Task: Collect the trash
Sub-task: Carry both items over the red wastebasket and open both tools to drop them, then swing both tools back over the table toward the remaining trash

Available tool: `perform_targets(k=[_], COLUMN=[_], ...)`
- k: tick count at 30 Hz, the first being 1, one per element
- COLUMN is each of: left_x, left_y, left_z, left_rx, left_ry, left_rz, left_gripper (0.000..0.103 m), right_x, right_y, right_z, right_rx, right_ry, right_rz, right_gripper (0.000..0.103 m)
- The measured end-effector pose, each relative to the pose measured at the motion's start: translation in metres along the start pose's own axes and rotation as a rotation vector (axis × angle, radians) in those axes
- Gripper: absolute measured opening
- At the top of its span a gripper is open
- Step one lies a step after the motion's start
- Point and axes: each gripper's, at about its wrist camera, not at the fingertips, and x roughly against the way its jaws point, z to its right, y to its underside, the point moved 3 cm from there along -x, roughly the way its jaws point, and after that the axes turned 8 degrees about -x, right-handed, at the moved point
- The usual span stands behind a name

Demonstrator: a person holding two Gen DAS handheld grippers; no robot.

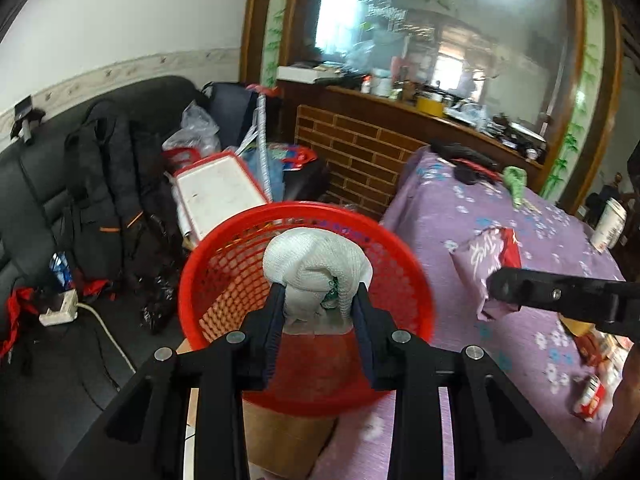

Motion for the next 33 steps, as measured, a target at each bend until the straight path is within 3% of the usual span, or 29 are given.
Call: perform_targets(k=[3, 6, 8, 10, 18, 25, 33], left_x=[-0.007, -0.009, -0.007, -0.003, 0.020, 0.034, 0.041], left_y=[0.000, -0.001, -0.002, -0.002, 0.004, 0.026, 0.062], left_z=[-0.008, -0.013, -0.014, -0.013, 0.021, 0.110, 0.229], left_rx=[0.024, 0.047, 0.057, 0.061, 0.036, -0.069, -0.248], left_ry=[-0.007, -0.012, -0.017, -0.012, 0.029, 0.162, 0.364], left_rz=[-0.005, 0.003, 0.007, 0.016, 0.042, 0.037, -0.013], left_gripper=[0.036, 0.047, 0.052, 0.064, 0.066, 0.066, 0.067], right_x=[-0.018, -0.027, -0.025, -0.019, 0.051, 0.122, 0.214], right_y=[-0.008, -0.012, -0.012, -0.011, 0.026, 0.083, 0.154], right_z=[0.000, 0.002, 0.005, 0.007, 0.037, 0.086, 0.161], right_rx=[-0.020, -0.030, -0.049, -0.045, -0.074, -0.105, -0.224], right_ry=[0.000, 0.007, -0.001, -0.007, 0.007, 0.092, 0.243], right_rz=[-0.005, -0.001, 0.004, 0.004, 0.072, 0.137, 0.296], right_gripper=[0.011, 0.020, 0.022, 0.022, 0.023, 0.023, 0.026])
